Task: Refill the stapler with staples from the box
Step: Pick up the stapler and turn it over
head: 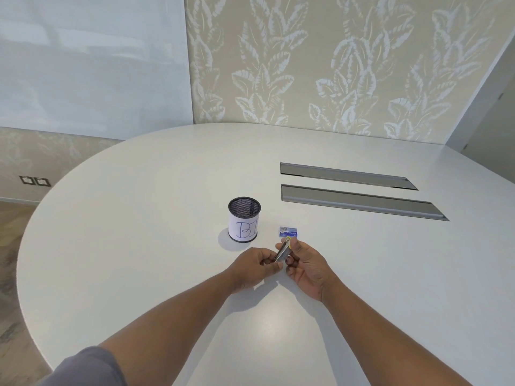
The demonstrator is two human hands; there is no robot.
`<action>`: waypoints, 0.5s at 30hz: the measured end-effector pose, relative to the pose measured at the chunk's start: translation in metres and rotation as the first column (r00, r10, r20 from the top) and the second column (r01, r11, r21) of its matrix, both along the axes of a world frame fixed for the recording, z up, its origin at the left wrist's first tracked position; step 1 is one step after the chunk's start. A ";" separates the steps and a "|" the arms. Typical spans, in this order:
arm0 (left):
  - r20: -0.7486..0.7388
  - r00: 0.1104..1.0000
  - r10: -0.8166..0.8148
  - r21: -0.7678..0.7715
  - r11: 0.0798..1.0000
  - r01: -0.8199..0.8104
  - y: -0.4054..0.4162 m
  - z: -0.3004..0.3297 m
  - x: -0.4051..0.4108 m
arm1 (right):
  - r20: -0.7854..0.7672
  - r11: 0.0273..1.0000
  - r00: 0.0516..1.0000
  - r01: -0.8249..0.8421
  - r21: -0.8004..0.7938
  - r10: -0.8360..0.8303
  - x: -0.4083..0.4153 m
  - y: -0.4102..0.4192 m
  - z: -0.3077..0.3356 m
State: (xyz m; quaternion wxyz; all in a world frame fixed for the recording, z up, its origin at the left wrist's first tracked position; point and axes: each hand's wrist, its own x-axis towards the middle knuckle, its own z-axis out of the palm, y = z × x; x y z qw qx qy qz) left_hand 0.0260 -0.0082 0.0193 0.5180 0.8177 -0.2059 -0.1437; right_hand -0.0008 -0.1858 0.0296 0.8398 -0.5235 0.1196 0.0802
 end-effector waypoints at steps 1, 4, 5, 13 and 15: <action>0.007 1.000 -0.001 0.008 1.000 0.001 0.000 0.000 0.000 | 0.001 1.000 1.000 -0.002 0.003 0.002 0.000 -0.001 -0.001; 0.022 1.000 0.010 0.025 1.000 -0.010 -0.002 -0.002 0.000 | 0.001 1.000 1.000 -0.009 0.020 0.009 0.000 -0.004 -0.003; 0.022 1.000 0.018 0.026 0.999 -0.018 -0.002 -0.002 0.000 | 0.000 0.999 1.000 -0.017 0.040 0.017 0.000 -0.005 -0.005; -0.013 0.999 0.041 -0.027 0.999 -0.041 -0.002 -0.004 0.000 | 0.035 0.952 0.994 -0.114 0.284 0.108 -0.002 -0.020 -0.018; -0.034 0.999 0.036 -0.044 0.998 -0.038 -0.001 -0.004 0.002 | 0.059 0.943 0.991 -0.134 0.304 0.122 -0.001 -0.020 -0.019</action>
